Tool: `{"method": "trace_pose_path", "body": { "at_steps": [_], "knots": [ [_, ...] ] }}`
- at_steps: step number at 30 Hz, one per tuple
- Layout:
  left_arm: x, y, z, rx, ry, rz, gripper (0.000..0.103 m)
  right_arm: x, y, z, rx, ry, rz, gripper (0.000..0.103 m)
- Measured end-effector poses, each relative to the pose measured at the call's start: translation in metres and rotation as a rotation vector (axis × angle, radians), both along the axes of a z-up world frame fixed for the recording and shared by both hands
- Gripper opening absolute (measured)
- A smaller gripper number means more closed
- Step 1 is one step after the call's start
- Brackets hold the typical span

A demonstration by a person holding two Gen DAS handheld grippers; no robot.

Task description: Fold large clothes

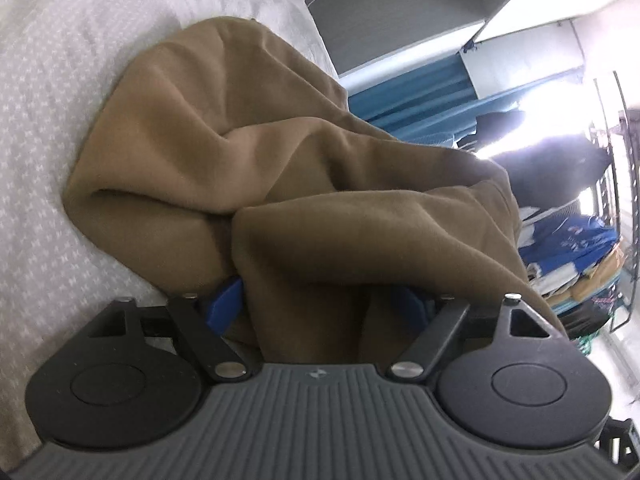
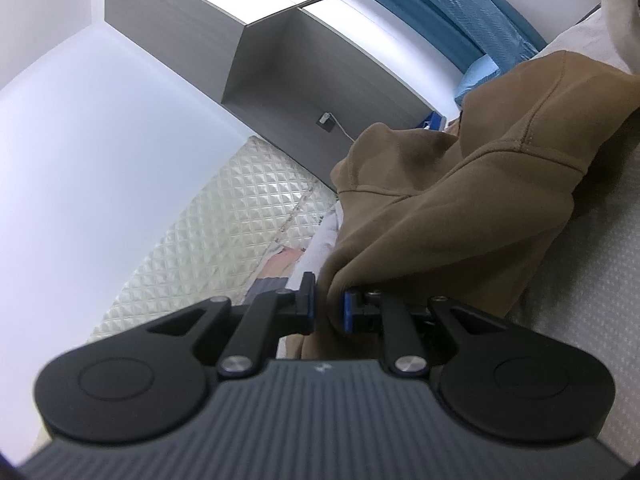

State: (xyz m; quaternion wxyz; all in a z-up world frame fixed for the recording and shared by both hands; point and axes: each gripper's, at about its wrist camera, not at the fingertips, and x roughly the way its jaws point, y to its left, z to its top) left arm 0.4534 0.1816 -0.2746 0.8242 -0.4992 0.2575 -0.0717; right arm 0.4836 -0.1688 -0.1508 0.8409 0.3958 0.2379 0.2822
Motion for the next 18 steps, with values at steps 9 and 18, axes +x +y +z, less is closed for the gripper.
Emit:
{"method": "trace_pose_path", "body": {
  "at_steps": [9,18],
  "knots": [
    [-0.009,-0.009,0.023,0.144,0.028,0.054,0.013,-0.011,-0.006,0.010,-0.064,-0.012,-0.047,0.017],
    [-0.097,-0.011,0.081,0.178,-0.090,0.047,0.011,-0.044,-0.031,0.030,-0.059,-0.058,-0.120,0.016]
  ]
}}
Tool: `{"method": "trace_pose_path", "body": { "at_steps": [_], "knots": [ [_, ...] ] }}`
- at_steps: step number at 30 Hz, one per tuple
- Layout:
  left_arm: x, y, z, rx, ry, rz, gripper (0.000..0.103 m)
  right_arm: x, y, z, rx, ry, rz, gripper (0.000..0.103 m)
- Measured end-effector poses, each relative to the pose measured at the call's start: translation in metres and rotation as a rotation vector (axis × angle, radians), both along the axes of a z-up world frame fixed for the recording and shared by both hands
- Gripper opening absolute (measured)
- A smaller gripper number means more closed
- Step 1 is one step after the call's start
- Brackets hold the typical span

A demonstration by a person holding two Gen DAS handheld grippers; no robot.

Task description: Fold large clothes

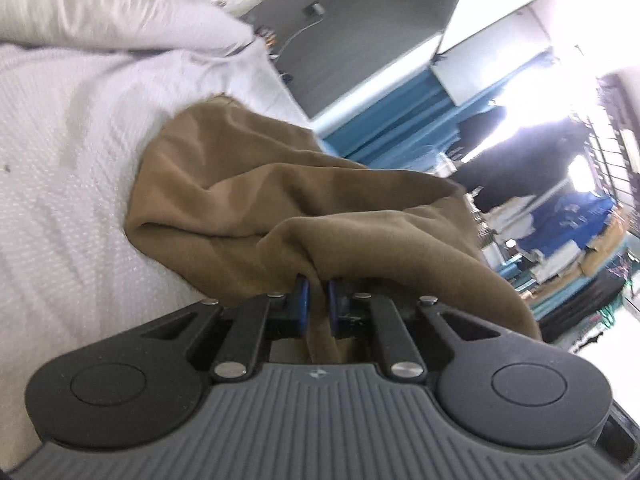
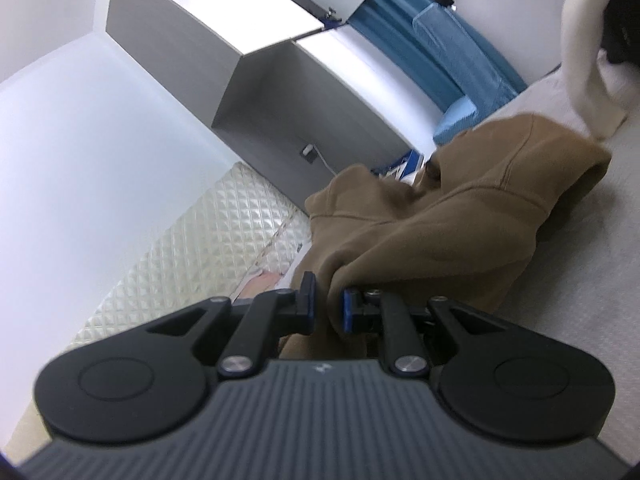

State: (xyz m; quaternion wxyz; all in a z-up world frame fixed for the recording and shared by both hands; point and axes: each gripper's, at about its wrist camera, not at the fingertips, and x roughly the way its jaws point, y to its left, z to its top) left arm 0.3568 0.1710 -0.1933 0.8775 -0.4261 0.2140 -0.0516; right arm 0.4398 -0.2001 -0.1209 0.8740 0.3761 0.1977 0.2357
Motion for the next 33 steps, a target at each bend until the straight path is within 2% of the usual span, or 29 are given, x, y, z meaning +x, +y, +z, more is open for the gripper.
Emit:
{"method": "trace_pose_path", "body": {
  "at_steps": [4,8,13,16,19,22,25,29,30,31,33],
  "knots": [
    [-0.040,-0.012,0.022,0.039,-0.008,-0.032,0.011,-0.018,-0.011,0.010,-0.022,-0.020,-0.024,0.016],
    [-0.082,-0.030,0.031,0.058,-0.026,-0.048,0.011,-0.036,-0.021,0.011,-0.050,-0.011,-0.049,0.016],
    [-0.116,-0.055,0.032,0.109,0.027,-0.094,0.011,-0.043,-0.025,0.006,-0.183,0.069,-0.070,0.017],
    [-0.122,-0.071,0.022,0.146,0.091,-0.127,0.011,-0.036,-0.021,-0.004,-0.288,0.157,-0.077,0.017],
    [-0.119,-0.089,0.010,0.221,0.194,-0.169,0.011,-0.024,-0.016,-0.021,-0.385,0.253,-0.093,0.017],
    [-0.109,-0.097,-0.005,0.276,0.268,-0.181,0.011,-0.014,-0.005,-0.034,-0.468,0.302,-0.100,0.017],
    [-0.105,-0.098,-0.017,0.296,0.315,-0.184,0.012,-0.005,0.004,-0.046,-0.495,0.344,-0.085,0.019],
    [-0.101,-0.087,-0.020,0.256,0.317,-0.182,0.015,-0.006,-0.005,-0.049,-0.420,0.365,-0.105,0.020],
    [-0.101,-0.084,-0.019,0.253,0.316,-0.185,0.022,-0.009,-0.008,-0.048,-0.394,0.368,-0.111,0.022],
    [-0.102,-0.082,-0.017,0.246,0.316,-0.190,0.037,-0.012,-0.011,-0.047,-0.373,0.369,-0.119,0.023],
    [-0.107,-0.077,-0.010,0.217,0.290,-0.192,0.057,-0.017,-0.015,-0.044,-0.346,0.368,-0.125,0.034]
  ]
}}
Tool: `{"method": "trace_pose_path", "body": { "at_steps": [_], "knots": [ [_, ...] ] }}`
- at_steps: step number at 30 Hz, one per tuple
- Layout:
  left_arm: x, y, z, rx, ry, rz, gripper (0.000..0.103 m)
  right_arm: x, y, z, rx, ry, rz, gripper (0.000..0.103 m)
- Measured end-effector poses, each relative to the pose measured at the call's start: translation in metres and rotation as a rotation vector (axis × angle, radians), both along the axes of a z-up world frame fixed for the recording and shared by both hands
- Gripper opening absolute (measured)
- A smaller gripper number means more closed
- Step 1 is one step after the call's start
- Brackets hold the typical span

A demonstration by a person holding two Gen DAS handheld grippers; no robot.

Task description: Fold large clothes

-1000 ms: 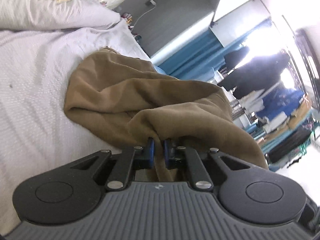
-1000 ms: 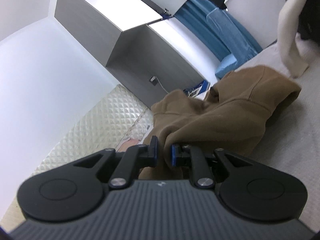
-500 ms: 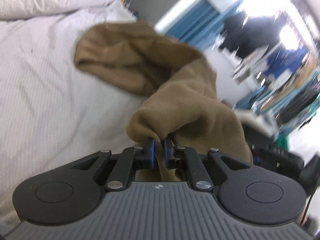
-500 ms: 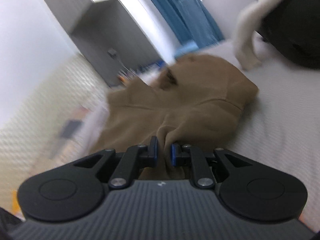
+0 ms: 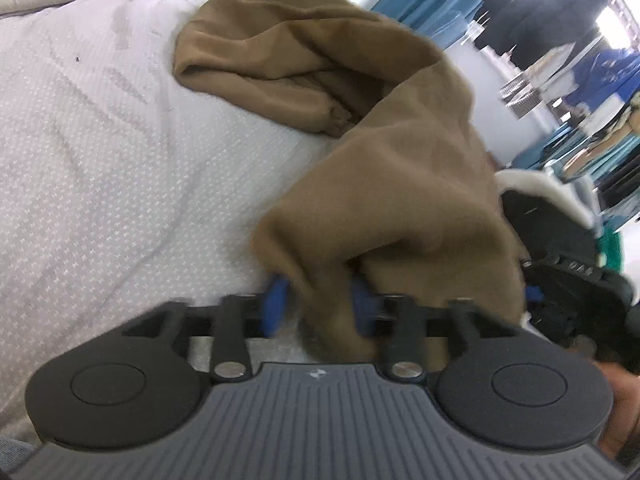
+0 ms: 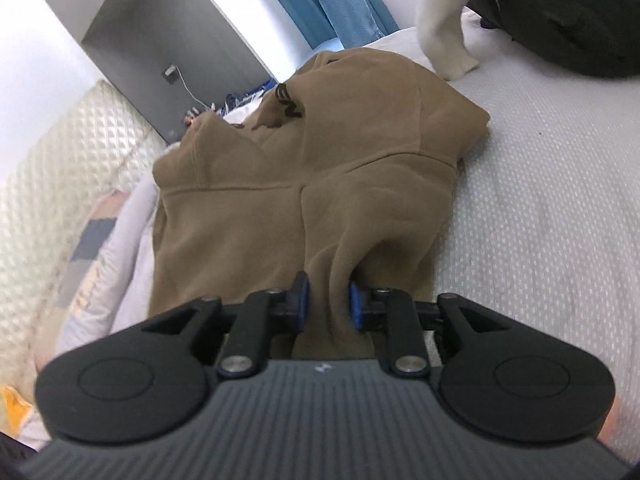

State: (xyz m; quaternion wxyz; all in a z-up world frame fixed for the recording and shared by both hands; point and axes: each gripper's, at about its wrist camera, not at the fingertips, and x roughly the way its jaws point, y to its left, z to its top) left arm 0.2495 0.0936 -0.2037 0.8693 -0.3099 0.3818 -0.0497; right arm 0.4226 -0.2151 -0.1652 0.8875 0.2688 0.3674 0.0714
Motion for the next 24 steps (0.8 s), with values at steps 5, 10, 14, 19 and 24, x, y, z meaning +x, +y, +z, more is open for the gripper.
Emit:
{"method": "trace_pose_path", "body": {
  "at_steps": [5,10,14,19,24],
  "knots": [
    [-0.014,0.007,0.023,-0.006,-0.112,0.011,0.073,-0.010,-0.003,0.013,0.007,-0.050,-0.030,0.053],
    [-0.020,0.007,0.038,0.060,-0.177,0.020,0.074,-0.012,0.002,0.025,-0.041,-0.141,-0.031,0.062],
    [-0.010,0.002,0.046,0.118,-0.195,0.015,0.074,-0.008,0.017,0.026,-0.127,-0.171,0.004,0.062],
    [-0.002,-0.004,0.057,0.150,-0.220,0.008,0.074,-0.011,0.022,0.034,-0.213,-0.229,-0.043,0.061],
    [0.011,-0.003,0.062,0.157,-0.240,0.015,0.074,-0.013,0.020,0.040,-0.192,-0.296,-0.024,0.061]
  ]
}}
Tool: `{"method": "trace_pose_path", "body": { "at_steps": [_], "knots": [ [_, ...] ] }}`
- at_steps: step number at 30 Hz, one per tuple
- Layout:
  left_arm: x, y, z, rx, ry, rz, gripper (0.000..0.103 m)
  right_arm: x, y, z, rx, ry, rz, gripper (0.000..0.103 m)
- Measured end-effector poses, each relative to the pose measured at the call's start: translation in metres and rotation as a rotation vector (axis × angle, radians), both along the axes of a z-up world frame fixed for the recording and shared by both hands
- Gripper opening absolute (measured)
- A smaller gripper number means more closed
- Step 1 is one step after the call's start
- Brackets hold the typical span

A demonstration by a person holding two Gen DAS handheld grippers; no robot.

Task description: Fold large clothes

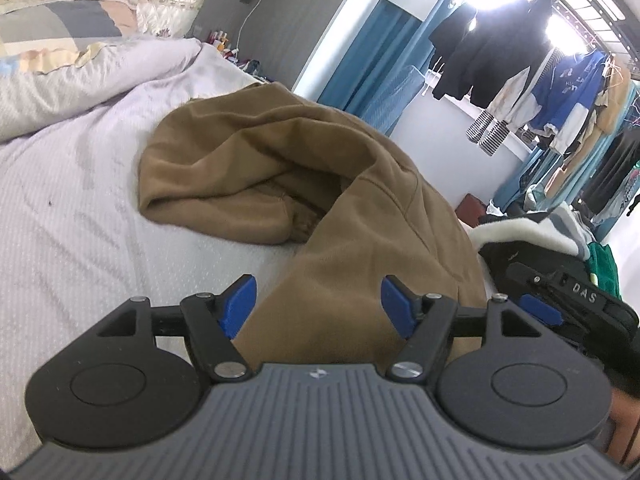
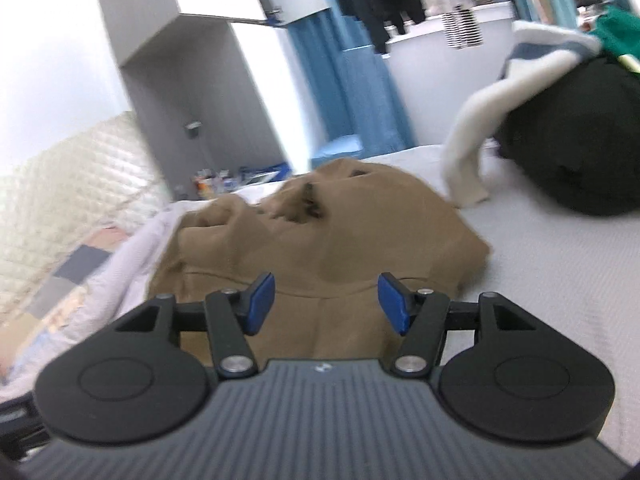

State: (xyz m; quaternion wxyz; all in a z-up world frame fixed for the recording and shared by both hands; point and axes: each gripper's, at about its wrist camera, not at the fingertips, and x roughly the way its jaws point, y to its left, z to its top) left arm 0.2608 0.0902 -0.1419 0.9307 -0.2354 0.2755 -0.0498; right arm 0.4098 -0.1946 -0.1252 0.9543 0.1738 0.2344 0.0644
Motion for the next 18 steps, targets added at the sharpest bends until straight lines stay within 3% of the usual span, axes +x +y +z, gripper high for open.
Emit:
{"method": "trace_pose_path", "body": {
  "at_steps": [3,8,13,18],
  "knots": [
    [0.010,-0.001,0.006,0.012,-0.010,0.001,0.074,0.010,0.010,-0.008,0.004,0.043,0.075,0.061],
    [0.032,0.001,0.008,-0.020,0.004,-0.010,0.074,0.039,0.022,-0.043,0.054,0.245,0.149,0.060],
    [0.060,0.001,0.008,-0.045,0.043,-0.024,0.074,0.043,0.032,-0.047,0.000,0.251,0.157,0.061],
    [0.084,-0.002,0.011,-0.040,0.060,-0.039,0.074,0.034,0.009,-0.035,0.136,0.190,0.079,0.059]
  ]
}}
